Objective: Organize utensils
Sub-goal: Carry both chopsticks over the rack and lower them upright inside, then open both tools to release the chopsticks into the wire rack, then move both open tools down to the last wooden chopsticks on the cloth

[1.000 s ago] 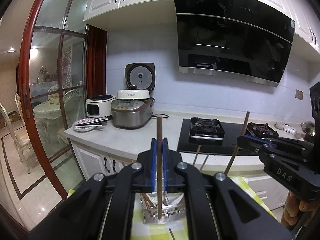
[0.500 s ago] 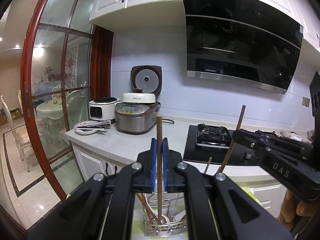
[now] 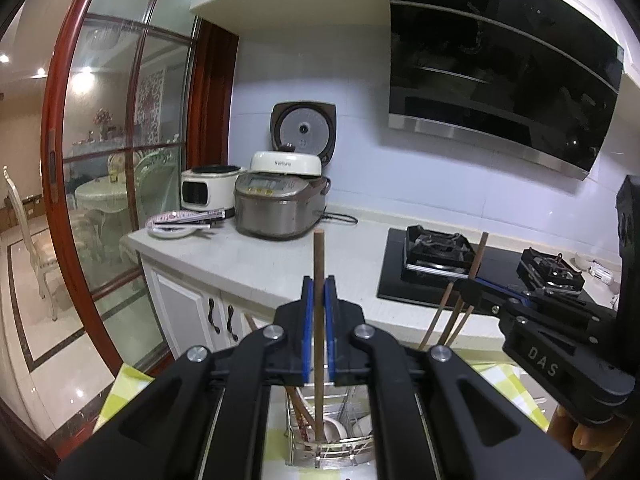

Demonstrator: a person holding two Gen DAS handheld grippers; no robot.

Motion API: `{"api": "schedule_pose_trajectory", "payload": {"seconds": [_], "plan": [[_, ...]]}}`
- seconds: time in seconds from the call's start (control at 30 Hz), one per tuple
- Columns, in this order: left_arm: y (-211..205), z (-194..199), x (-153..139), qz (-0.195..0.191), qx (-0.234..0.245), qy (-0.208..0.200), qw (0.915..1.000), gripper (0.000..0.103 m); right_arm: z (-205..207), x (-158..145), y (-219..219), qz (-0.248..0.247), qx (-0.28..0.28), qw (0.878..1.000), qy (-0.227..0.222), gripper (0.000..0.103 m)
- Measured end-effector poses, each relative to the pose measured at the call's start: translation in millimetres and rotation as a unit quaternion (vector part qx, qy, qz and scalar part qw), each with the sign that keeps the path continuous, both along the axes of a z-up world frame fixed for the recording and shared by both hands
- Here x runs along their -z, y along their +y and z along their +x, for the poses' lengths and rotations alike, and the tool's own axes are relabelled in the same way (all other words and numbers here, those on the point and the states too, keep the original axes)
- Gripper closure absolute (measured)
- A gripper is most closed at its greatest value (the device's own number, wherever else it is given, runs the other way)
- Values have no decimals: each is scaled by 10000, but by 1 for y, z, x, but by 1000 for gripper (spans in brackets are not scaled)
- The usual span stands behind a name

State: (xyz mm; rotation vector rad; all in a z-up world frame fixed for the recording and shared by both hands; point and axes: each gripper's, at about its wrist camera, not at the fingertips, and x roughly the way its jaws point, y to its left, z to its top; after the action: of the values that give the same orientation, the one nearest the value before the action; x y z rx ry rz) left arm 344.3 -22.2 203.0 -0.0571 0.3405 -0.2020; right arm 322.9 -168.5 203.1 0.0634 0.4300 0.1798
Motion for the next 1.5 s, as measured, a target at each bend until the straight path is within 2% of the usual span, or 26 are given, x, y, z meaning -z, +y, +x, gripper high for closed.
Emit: {"api": "schedule_pose_trajectory", "payload": {"seconds": [0.27, 0.53, 0.67, 0.7, 0.77, 0.83, 0.87, 0.9, 0.97, 1.0, 1.03, 1.17, 1.2, 1.3, 1.4, 1.5], "plan": [[11, 13, 30, -179, -120, 195, 9996, 97, 6, 31, 3, -19, 16, 9997, 233, 97], [17, 26, 61, -286, -133, 553, 9980, 97, 10, 62, 1, -31, -1, 9991, 432, 97], [19, 26, 66, -270, -169, 592, 9977, 86, 12, 76, -2, -95, -14, 9988, 490, 96], [20, 26, 67, -276, -175, 594, 9977, 75, 12, 78, -2, -107, -14, 9988, 486, 96], [21, 22, 66, -295, -198, 565, 9978, 61, 11, 79, -4, -107, -2, 9988, 476, 96], [23, 18, 66, -280, -223, 540, 9979, 60, 8, 80, -7, -78, 9, 9989, 458, 94], [25, 15, 66, -286, -241, 529, 9979, 55, 6, 80, -9, -58, 26, 9990, 446, 93], [26, 12, 66, -287, -288, 507, 9979, 50, 3, 79, -12, -38, 81, 9991, 422, 87], [29, 3, 65, -292, -350, 453, 9979, 47, -5, 77, -19, 13, 167, 9992, 354, 63], [31, -2, 65, -312, -366, 424, 9979, 44, -12, 75, -23, 49, 226, 9994, 263, 39], [33, -8, 64, -327, -376, 399, 9980, 42, -18, 73, -27, 63, 284, 9994, 171, 27], [40, -38, 67, -350, -500, 269, 9978, 28, -50, 74, -44, 82, 456, 9989, -2, 23], [42, -48, 71, -358, -505, 260, 9977, 26, -57, 77, -48, 108, 507, 9987, -9, 20], [40, -74, 85, -223, -525, 329, 9978, 21, -82, 95, -61, 146, 640, 9978, 126, 19], [32, -91, 109, 15, -427, 550, 9976, 21, -101, 125, -65, 134, 745, 9960, 476, 19], [25, -106, 149, 108, -230, 1057, 9941, 22, -119, 158, -65, 159, 779, 9936, 804, 19]]}}
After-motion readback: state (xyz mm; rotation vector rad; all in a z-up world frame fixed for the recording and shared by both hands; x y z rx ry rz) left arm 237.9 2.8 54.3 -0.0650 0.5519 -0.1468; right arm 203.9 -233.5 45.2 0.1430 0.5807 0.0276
